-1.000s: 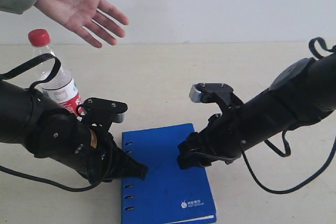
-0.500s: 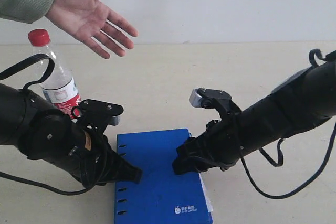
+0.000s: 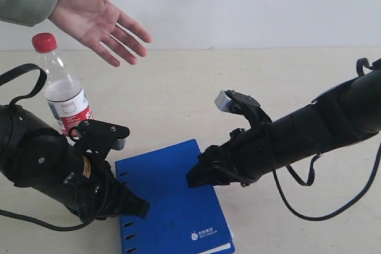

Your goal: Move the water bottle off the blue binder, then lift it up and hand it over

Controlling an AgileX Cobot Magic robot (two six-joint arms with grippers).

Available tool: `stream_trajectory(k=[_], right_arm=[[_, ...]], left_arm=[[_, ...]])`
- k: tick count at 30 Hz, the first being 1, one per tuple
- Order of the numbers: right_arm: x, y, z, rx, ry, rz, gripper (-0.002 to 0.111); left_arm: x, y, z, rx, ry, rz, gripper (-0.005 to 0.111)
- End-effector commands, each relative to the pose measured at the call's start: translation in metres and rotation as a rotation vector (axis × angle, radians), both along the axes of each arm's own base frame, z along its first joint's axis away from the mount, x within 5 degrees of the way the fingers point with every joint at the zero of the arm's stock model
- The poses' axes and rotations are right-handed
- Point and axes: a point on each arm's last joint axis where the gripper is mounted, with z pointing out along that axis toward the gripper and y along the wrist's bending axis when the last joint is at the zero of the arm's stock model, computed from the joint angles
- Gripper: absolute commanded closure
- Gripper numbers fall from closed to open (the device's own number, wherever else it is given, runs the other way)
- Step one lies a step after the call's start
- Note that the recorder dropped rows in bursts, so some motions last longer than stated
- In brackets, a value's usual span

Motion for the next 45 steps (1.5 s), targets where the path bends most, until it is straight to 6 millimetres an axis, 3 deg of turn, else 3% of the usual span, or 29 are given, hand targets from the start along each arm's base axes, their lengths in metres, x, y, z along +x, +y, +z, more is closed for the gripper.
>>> stream_trajectory(k=[1,12,20,26,28,30,34,41,45], right_arm=[[-0.022,0.022,0.026,0.253,0.066,0.205,0.046],[-0.023,0.024,0.029,0.288,0.057,0.221,0.045],[-0.013,0.005,0.000,-0.095,0.089,0.058,0.055],[-0.012,0.003,-0.001,-0.113,0.076,0.053,0.056],[-0.011,0.000,-0.004,-0.164,0.073,0.054,0.063],[-0.011,-0.002,-0.006,-0.197,0.069,0.058,0.073],[-0.010,-0.003,-0.007,-0.207,0.047,0.061,0.109],[-0.007,-0.009,-0.011,-0.287,0.021,0.045,0.108],[-0.004,-0.011,-0.011,-0.306,0.009,0.007,0.108]], left_arm=[[0.008,-0.014,0.005,-0.111,-0.107,0.019,0.102],[0.012,-0.017,0.007,-0.144,-0.147,0.027,0.102],[0.012,-0.017,0.007,-0.145,-0.152,0.025,0.102],[0.013,-0.016,0.007,-0.137,-0.159,0.006,0.102],[0.013,-0.013,0.008,-0.117,-0.154,-0.019,0.102],[0.014,-0.007,0.010,-0.107,-0.147,-0.010,0.102],[0.012,0.020,0.015,-0.087,-0.151,0.036,0.102],[-0.006,0.076,0.022,-0.091,-0.205,0.186,0.102],[-0.012,0.084,0.026,-0.136,-0.281,0.227,0.102]])
